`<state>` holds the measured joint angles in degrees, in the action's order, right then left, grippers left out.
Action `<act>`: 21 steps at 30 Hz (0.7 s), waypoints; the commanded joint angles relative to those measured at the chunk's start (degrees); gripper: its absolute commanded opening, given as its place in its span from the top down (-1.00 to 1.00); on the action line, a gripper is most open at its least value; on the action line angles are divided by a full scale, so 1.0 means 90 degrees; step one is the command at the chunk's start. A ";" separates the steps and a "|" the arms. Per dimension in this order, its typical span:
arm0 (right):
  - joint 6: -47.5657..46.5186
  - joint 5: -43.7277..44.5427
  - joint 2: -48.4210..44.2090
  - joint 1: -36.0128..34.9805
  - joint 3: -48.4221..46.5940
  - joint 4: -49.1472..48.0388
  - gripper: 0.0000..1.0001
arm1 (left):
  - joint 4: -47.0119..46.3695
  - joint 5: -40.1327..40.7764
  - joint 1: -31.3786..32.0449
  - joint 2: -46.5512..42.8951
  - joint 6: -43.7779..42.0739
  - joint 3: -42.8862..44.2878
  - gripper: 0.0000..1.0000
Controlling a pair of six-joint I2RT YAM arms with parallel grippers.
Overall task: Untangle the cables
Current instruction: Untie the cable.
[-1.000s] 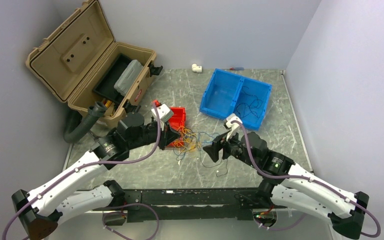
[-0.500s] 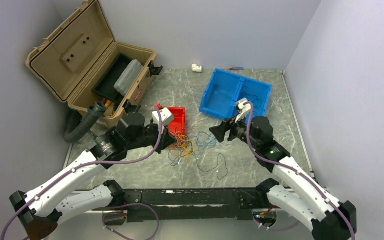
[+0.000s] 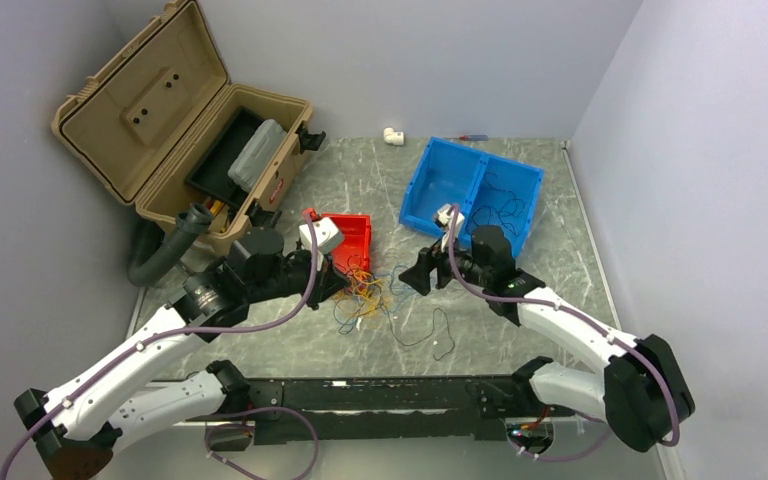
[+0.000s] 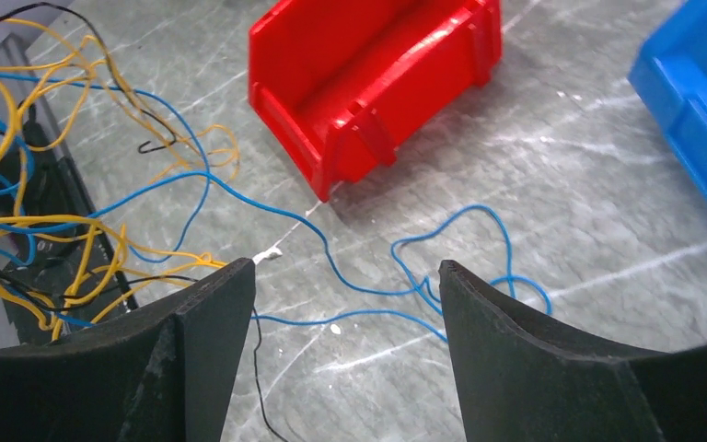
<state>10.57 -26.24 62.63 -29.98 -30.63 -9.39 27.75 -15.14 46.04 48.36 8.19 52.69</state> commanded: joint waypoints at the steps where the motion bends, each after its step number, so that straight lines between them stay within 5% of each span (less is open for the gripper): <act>1: -0.0569 -0.0701 0.0306 -0.0109 -0.0427 -0.0722 -0.48 | -0.0121 0.0011 -0.0017 -0.0002 -0.0050 0.0005 0.95; 11: -0.0966 -0.0605 0.1529 -0.0713 -0.0785 -0.1104 -0.41 | -0.0101 0.0029 -0.0012 0.0047 -0.0091 0.0037 0.97; 14: -0.0879 -0.0734 0.1755 -0.0792 -0.0828 -0.1325 0.07 | -0.0114 0.0065 -0.0016 0.0028 -0.0089 0.0036 0.97; 16: -0.0700 -0.0740 0.1744 -0.0793 -0.0847 -0.1473 0.97 | -0.0098 0.0089 -0.0013 0.0018 -0.0089 0.0042 0.98; 21: -0.0258 0.0617 0.0673 -0.0748 -0.0935 -0.1108 1.00 | -0.0093 0.0074 -0.0011 -0.0035 0.0052 -0.0082 0.96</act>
<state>5.54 -29.76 77.12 -36.97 -35.75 -17.28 27.81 -14.90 46.04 48.64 8.19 52.69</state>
